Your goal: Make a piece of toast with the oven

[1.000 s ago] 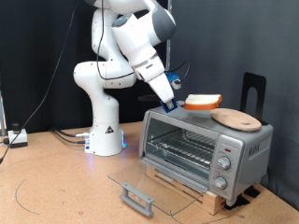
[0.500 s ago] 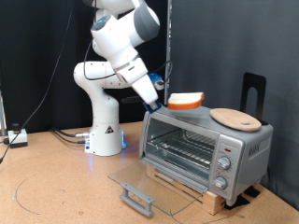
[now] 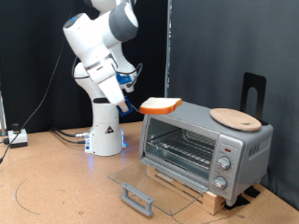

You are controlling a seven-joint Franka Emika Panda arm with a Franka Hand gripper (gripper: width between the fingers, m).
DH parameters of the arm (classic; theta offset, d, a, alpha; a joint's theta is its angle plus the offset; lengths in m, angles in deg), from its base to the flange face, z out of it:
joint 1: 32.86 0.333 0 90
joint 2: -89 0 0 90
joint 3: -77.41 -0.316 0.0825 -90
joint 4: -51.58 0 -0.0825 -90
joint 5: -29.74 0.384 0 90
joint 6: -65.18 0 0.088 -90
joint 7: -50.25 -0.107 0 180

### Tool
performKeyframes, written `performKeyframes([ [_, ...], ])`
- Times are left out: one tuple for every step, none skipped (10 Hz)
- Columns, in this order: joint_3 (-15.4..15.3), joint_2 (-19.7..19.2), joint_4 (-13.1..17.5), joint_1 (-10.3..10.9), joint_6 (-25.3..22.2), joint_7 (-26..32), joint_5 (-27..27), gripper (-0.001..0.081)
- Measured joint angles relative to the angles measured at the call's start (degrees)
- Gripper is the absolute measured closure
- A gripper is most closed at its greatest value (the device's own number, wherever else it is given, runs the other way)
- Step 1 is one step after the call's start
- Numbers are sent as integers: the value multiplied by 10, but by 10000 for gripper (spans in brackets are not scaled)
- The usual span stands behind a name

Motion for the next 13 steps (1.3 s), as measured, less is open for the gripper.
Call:
performKeyframes([
  [14, -8, 6, -10, -1, 9, -9, 411],
  [28, -17, 13, -19, -2, 19, -15, 411],
  [35, -31, 22, -23, -2, 28, -15, 411],
  [34, -31, 20, -23, -2, 28, -15, 411],
  [34, -32, 17, -23, -2, 34, -25, 411],
  [33, -35, 12, -23, -2, 48, -40, 411],
  [33, -43, 7, -23, 6, 60, -61, 411],
  [31, -57, 5, -23, 18, 69, -79, 411],
  [30, -76, 5, -23, 31, 79, -94, 411],
  [30, -96, 5, -23, 48, 90, -109, 411],
  [29, -117, 5, -23, 69, 101, -120, 411],
  [27, -136, 5, -23, 90, 109, -121, 411],
  [26, -152, 6, -20, 108, 118, -117, 411],
])
